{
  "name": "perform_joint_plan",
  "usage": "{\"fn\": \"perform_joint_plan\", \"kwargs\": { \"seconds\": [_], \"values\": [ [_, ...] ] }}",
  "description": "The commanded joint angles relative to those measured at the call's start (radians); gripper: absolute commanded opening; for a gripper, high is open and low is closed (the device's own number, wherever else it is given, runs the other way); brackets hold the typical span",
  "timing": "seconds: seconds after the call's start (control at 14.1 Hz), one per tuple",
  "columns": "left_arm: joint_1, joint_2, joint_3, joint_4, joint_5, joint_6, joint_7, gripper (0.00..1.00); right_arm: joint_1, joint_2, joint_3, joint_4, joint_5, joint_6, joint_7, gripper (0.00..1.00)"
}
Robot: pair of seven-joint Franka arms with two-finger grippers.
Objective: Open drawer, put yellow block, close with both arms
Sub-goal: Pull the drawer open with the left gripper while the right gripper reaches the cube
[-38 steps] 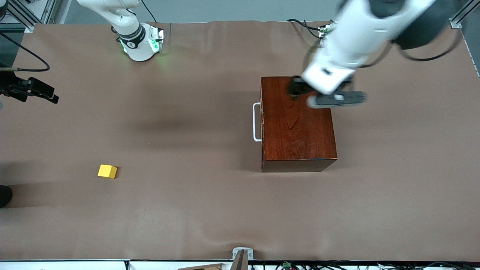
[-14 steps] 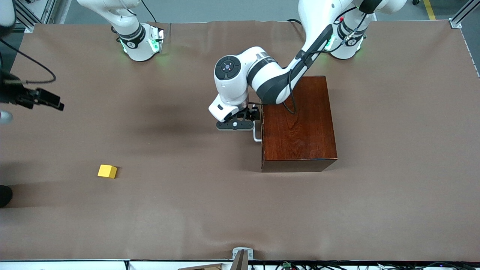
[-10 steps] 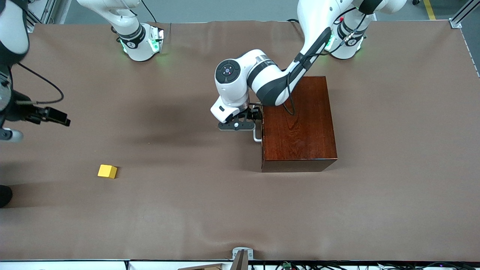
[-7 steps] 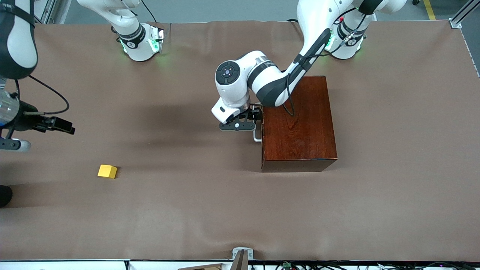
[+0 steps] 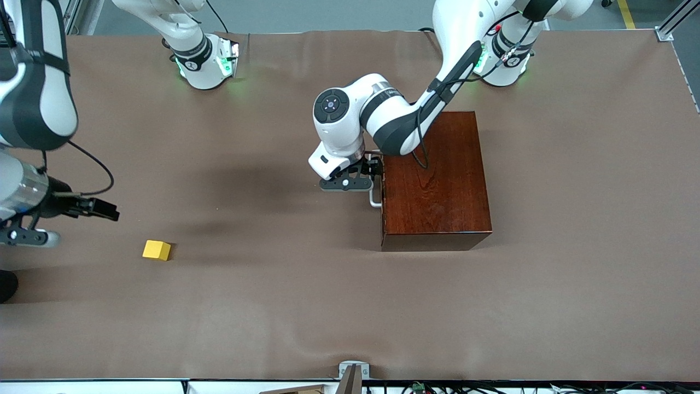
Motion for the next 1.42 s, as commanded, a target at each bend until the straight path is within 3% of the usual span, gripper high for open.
{"fn": "perform_joint_plan", "kwargs": {
  "seconds": [0.0,0.64,1.07,1.35],
  "values": [
    [0.005,0.021,0.007,-0.008,0.072,-0.022,-0.002,1.0,-0.013,0.057,0.008,0.014,-0.004,0.056,0.003,1.0],
    [0.013,0.035,0.005,0.005,0.072,-0.005,-0.011,1.0,-0.031,0.2,0.008,0.019,0.011,0.194,0.008,1.0],
    [-0.007,0.066,0.004,0.014,0.065,0.16,-0.077,1.0,-0.063,0.243,0.008,0.017,0.016,0.222,-0.006,1.0],
    [-0.03,0.077,0.004,0.038,0.063,0.196,-0.121,1.0,-0.048,0.258,0.008,0.014,0.016,0.22,-0.006,1.0]
  ]
}}
